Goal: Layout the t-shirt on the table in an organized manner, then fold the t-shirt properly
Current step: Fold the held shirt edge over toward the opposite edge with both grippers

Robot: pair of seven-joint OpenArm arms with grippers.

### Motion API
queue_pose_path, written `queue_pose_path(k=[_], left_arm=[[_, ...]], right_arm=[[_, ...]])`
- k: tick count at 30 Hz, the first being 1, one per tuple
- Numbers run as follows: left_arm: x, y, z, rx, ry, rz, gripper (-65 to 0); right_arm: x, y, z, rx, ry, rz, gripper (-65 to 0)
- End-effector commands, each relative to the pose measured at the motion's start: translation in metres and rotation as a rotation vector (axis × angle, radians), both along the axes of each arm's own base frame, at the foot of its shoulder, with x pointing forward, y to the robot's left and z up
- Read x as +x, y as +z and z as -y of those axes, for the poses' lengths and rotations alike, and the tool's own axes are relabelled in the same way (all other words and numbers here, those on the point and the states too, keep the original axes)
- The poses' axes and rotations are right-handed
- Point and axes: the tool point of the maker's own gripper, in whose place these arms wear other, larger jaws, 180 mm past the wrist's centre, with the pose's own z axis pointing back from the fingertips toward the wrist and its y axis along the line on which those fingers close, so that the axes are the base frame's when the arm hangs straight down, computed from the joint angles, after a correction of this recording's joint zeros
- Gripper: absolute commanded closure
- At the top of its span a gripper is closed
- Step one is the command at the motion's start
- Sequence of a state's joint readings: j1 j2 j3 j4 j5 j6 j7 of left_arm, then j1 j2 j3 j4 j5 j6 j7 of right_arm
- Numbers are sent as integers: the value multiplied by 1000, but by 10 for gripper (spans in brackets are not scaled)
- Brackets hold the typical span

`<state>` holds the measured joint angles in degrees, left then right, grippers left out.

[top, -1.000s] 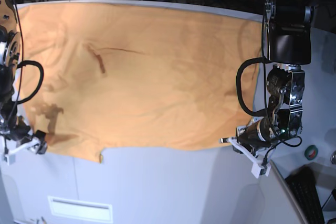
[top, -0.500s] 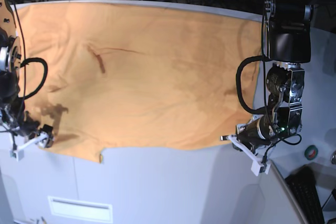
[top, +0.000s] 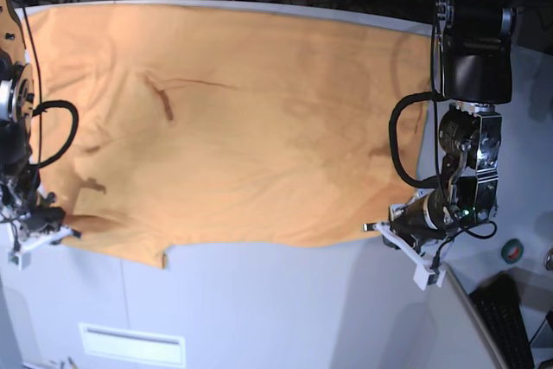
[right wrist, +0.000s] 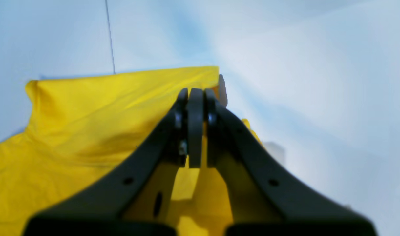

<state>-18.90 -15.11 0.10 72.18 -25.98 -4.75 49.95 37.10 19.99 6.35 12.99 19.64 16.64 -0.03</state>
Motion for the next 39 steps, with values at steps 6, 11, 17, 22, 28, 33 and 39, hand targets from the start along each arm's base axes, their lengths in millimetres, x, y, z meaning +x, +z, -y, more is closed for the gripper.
queue_pose_path(k=[6, 11, 17, 22, 28, 33, 39], left_arm=[[15, 21, -5, 5, 2, 67, 0], [15, 24, -4, 6, 0, 74, 0], [17, 29, -2, 6, -6, 87, 0], [12, 38, -3, 27, -27, 89, 0], [-7, 35, -5, 56, -51, 72, 0], [-29, 24, -6, 92, -130, 53, 0], [-51, 17, -3, 118, -194, 39, 0]], right_arm=[[16, 22, 9, -11, -5, 56, 0], [11, 20, 4, -11, 33, 8, 0], [3, 46, -13, -91, 157, 16, 0], [-11, 46, -1, -72, 116, -1, 0], [-39, 30, 15, -57, 76, -49, 0], [-65, 31, 5, -106, 132, -72, 0], [-89, 33, -2, -149, 169, -68, 0]])
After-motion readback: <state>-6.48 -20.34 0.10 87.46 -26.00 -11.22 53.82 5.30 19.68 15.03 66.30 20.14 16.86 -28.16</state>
